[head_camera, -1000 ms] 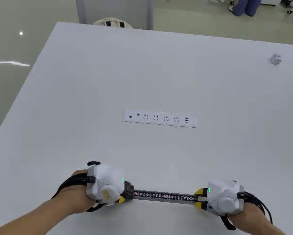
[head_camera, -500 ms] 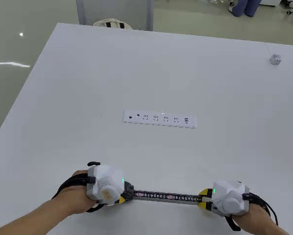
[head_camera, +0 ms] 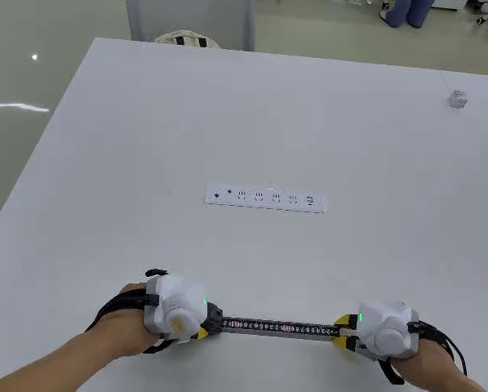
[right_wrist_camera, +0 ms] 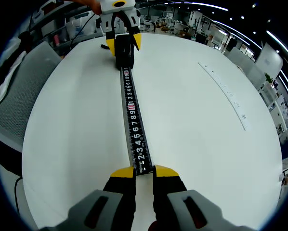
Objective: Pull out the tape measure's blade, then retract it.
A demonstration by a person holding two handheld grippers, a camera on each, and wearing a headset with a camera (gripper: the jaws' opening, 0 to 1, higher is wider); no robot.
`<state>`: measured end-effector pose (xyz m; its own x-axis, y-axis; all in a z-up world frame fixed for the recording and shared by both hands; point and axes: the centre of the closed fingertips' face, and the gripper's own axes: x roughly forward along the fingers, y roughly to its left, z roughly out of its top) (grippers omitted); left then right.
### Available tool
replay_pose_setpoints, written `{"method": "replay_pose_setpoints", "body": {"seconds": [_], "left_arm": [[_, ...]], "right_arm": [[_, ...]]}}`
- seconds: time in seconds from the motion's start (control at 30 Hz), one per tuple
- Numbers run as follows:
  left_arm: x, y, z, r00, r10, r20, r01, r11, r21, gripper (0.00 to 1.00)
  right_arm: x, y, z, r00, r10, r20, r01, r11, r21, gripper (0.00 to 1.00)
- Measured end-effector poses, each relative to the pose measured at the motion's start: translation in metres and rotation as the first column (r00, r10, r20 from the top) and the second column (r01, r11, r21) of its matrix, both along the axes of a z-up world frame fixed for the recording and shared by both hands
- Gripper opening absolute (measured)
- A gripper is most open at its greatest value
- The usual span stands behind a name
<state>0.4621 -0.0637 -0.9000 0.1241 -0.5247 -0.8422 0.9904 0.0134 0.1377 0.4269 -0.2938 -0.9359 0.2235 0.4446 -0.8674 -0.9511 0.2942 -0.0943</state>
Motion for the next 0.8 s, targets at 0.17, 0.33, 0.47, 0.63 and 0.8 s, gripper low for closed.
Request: {"method": "replay_pose_setpoints", "body": {"seconds": [0.17, 0.33, 0.47, 0.63, 0.8], "left_arm": [[-0.0002, -0.0005, -0.0014, 1.0, -0.003, 0.002, 0.003, 1.0, 0.002, 0.32], [-0.0001, -0.0006, -0.0016, 1.0, -0.008, 0.005, 0.008, 1.0, 0.002, 0.32], [-0.0001, -0.0011, -0.0013, 1.0, -0.008, 0.004, 0.009, 1.0, -0.003, 0.32], [0.0001, -0.0015, -0.0016, 1.0, -0.009, 0.003, 0.009, 1.0, -0.01, 0.32], [0.0001, -0.0021, -0.001, 1.0, -0.009, 0.002, 0.009, 1.0, -0.02, 0.33]], "right_arm": [[0.0005, 0.0008, -0.0005, 1.0, 0.009, -0.005, -0.009, 1.0, -0.01, 0.12], [0.0002, 0.0016, 0.0002, 1.0, 0.021, -0.013, -0.022, 1.0, -0.019, 0.13], [0.0001, 0.0021, 0.0009, 1.0, 0.023, -0.012, -0.024, 0.999, -0.022, 0.14], [0.0007, 0.0023, -0.0004, 1.0, 0.029, -0.011, -0.029, 0.999, -0.037, 0.14], [0.0008, 0.0025, -0.0002, 1.0, 0.021, -0.015, -0.022, 0.999, -0.049, 0.15]]}}
